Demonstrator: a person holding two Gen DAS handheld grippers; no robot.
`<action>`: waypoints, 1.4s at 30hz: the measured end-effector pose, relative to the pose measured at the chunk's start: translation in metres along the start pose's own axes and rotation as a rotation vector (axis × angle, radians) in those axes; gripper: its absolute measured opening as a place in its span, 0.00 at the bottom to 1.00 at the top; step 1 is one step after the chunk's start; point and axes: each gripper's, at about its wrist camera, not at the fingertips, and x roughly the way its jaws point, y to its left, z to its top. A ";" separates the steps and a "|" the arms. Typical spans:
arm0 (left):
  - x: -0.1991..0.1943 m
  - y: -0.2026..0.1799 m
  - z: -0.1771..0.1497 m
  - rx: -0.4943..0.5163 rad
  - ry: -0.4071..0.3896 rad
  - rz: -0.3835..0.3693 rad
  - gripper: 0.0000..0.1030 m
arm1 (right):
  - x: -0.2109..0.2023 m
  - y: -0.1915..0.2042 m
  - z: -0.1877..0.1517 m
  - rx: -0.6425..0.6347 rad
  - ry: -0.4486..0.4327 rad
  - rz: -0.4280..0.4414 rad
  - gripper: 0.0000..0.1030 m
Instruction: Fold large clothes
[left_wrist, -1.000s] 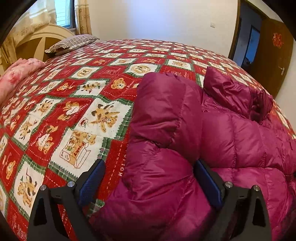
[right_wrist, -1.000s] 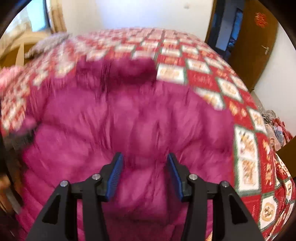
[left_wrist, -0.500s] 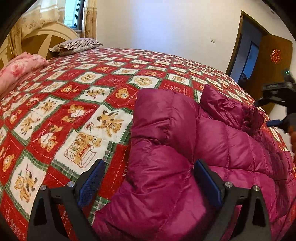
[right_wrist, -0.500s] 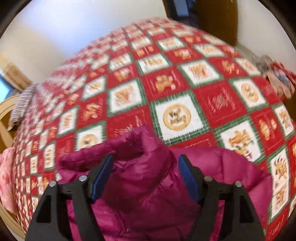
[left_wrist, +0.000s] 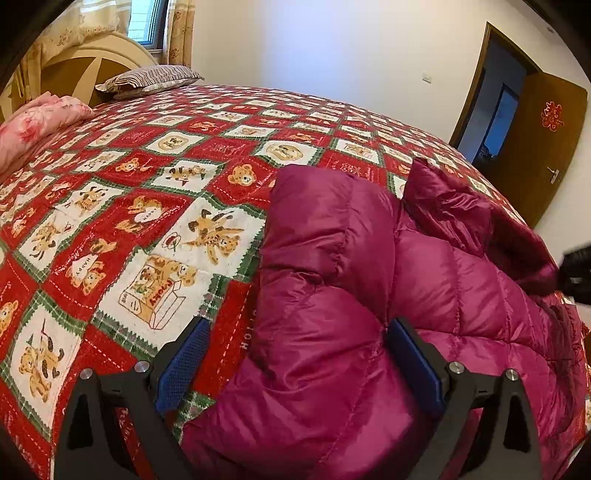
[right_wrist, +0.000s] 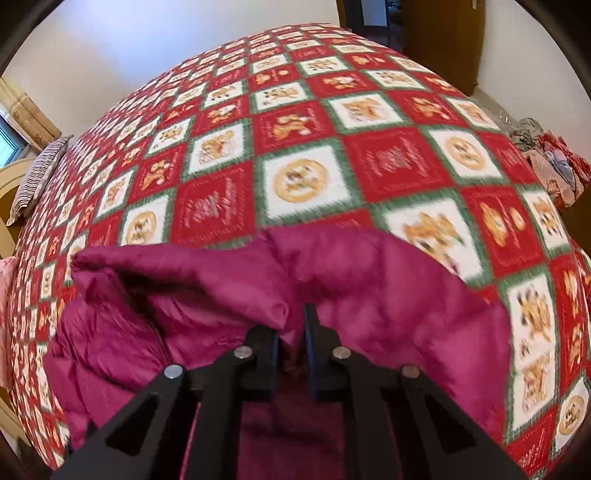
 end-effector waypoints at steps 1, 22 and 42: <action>0.000 0.000 0.000 0.002 0.000 0.002 0.94 | 0.001 -0.008 -0.007 0.006 -0.003 -0.002 0.14; 0.024 -0.102 0.120 0.055 0.126 -0.195 0.94 | 0.013 -0.014 -0.059 -0.079 -0.298 0.043 0.16; 0.039 -0.111 0.081 0.164 0.181 -0.088 0.20 | 0.012 -0.028 -0.063 -0.041 -0.305 0.113 0.17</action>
